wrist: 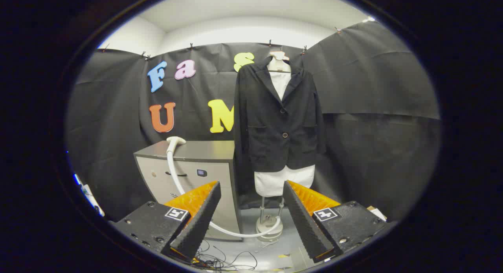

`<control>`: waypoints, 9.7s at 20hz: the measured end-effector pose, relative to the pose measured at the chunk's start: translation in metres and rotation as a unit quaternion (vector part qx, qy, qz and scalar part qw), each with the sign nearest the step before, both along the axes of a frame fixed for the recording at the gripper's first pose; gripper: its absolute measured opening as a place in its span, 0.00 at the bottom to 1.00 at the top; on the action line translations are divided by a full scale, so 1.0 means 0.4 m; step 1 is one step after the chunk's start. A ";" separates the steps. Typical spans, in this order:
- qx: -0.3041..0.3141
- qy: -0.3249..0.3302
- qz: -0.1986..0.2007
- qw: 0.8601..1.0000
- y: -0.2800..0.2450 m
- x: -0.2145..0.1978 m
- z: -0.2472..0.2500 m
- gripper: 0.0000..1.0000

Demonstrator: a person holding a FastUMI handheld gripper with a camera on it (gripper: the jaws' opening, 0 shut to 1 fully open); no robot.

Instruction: Iron the clothes twice with a garment steamer, once on the left side and once on the right side.

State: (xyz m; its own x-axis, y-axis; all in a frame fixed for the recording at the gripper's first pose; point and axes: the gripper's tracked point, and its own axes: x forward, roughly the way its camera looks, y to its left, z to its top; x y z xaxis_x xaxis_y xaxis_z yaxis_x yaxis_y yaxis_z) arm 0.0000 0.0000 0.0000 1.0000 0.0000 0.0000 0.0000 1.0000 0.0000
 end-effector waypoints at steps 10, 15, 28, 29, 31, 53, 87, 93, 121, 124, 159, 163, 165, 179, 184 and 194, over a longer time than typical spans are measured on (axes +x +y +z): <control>-0.001 0.006 0.008 1.000 0.018 0.017 0.001 1.00; -0.008 0.012 0.026 1.000 0.049 0.037 0.002 1.00; -0.044 0.004 0.165 0.985 0.367 0.305 0.162 1.00; -0.045 0.011 0.176 0.983 0.399 0.337 0.168 1.00; -0.037 0.025 0.200 0.979 0.481 0.401 0.186 1.00; -0.129 0.187 0.259 0.939 0.986 0.922 0.057 1.00; 0.036 0.041 0.224 0.973 0.458 0.526 0.367 0.37; 0.060 -0.009 0.125 0.990 0.175 0.440 0.441 0.37; 0.027 -0.055 0.036 0.997 -0.157 0.723 0.681 0.37; 0.024 -0.045 0.033 0.998 -0.164 0.729 0.654 0.37; 0.014 0.154 -0.011 0.988 -0.257 0.757 0.127 0.37; 0.011 0.179 -0.015 0.984 -0.265 0.758 0.058 0.37; 0.016 0.193 -0.016 0.981 -0.264 0.760 0.027 0.37; 0.019 0.263 -0.025 0.964 -0.277 0.759 -0.156 0.37; 0.039 0.253 -0.020 0.967 -0.294 0.731 -0.118 0.37; 0.101 0.154 -0.041 0.982 -0.475 0.638 0.164 0.37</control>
State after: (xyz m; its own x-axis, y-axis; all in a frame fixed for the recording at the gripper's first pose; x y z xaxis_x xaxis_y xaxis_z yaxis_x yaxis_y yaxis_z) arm 0.2552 -0.1900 0.0656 0.9490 -0.0485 -0.3115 0.1107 0.9765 0.1851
